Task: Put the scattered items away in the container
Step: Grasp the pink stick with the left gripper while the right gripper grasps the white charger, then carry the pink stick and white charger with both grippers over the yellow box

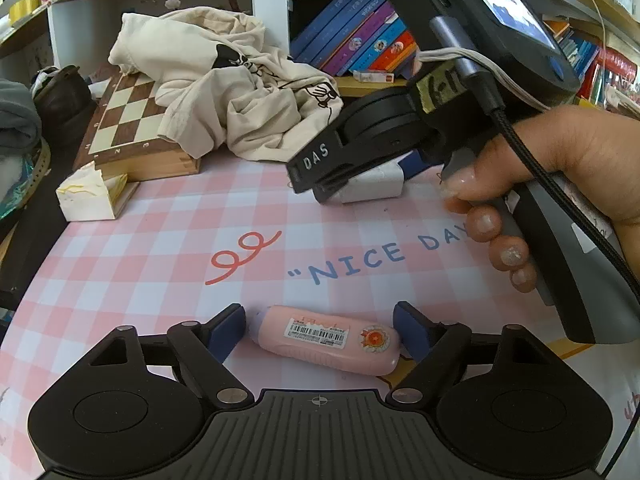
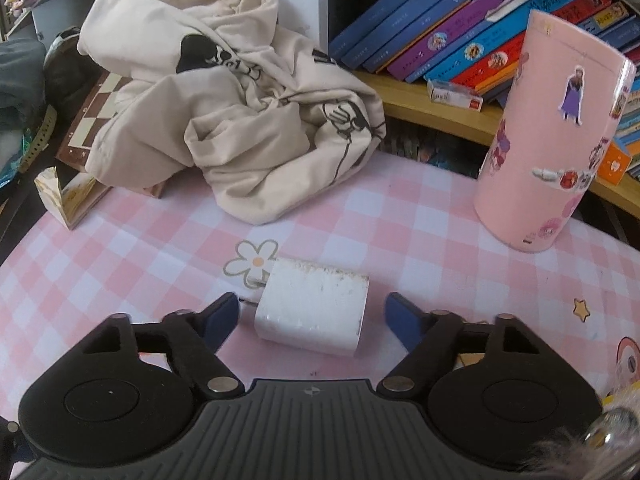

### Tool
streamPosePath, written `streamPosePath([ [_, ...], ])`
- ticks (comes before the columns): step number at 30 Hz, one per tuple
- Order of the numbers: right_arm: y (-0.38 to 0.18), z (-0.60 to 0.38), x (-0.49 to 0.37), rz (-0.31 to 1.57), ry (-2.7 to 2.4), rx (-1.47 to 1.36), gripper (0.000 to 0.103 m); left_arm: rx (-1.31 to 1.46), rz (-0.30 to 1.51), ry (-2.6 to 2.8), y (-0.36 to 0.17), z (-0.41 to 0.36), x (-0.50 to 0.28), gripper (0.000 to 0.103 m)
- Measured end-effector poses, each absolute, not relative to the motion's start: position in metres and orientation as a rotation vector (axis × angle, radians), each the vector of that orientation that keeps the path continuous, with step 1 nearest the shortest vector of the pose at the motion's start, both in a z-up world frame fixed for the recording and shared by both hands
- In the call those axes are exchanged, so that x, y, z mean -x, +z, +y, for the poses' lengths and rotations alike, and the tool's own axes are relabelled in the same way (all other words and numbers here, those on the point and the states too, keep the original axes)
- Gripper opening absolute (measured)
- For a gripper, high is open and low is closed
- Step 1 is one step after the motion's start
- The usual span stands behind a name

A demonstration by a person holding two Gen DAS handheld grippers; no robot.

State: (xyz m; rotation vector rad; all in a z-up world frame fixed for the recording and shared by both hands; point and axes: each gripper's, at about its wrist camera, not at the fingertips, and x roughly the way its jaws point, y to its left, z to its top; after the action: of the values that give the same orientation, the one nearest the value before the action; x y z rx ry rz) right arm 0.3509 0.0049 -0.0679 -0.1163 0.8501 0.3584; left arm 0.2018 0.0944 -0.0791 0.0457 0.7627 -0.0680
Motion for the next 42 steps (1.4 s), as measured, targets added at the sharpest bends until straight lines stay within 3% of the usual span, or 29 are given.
streamPosePath([
  [4,-0.067,0.006,-0.347,0.845,0.367,0.129,0.054,-0.035,0.764,-0.075,-0.077,0.096,-0.201,0.077],
  [12,-0.064,0.002,-0.339,0.862,0.394,0.115,0.054,0.076,0.768,-0.06,-0.067,0.108,-0.197,0.077],
  [42,-0.027,-0.015,-0.222,0.838,0.46,0.108,0.054,0.085,0.675,-0.007,-0.011,0.125,-0.098,0.077],
])
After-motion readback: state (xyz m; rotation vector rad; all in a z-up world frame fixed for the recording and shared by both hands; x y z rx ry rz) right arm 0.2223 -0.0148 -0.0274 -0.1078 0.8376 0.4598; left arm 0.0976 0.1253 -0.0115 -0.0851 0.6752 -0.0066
